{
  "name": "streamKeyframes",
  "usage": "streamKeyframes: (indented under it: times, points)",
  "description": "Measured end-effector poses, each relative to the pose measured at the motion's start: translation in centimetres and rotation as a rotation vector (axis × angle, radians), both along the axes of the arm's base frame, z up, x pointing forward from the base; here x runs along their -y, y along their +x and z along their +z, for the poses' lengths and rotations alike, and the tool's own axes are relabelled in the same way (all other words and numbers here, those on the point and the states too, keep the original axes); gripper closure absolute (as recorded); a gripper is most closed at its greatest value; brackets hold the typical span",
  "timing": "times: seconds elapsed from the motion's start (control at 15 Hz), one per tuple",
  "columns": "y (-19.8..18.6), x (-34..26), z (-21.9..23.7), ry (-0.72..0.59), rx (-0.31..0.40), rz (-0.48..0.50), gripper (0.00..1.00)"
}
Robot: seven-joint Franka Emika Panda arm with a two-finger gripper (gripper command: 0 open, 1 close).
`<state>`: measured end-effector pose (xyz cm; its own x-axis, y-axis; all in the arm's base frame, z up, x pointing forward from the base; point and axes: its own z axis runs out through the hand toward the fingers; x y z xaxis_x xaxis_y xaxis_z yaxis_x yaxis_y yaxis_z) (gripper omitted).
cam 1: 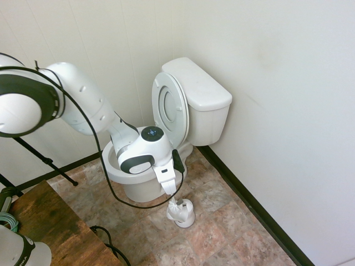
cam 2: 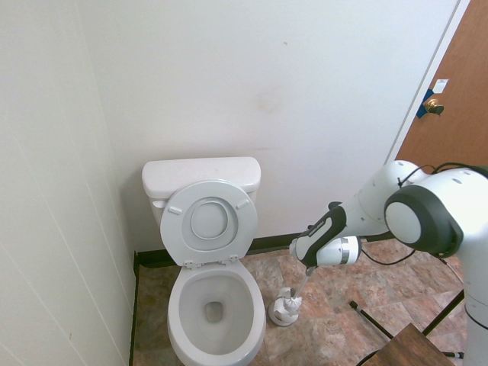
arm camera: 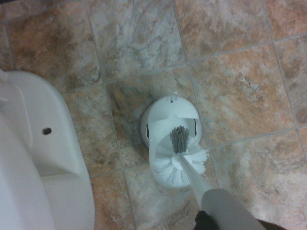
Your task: Clean the toilet
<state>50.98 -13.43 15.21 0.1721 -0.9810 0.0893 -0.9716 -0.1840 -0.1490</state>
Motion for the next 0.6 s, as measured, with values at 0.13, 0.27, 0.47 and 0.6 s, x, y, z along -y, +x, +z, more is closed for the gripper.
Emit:
streamKeyframes:
  times: [0.13,0.27,0.47,0.6]
  points:
    - [-0.3,-0.1,3.3,-0.011,0.022,0.011,1.00]
    - [0.2,-0.1,6.5,-0.012,0.024,0.021,1.00]
    - [1.5,-0.9,11.8,-0.007,0.032,0.033,1.00]
    - [2.1,-2.3,15.0,-0.002,0.043,0.044,1.00]
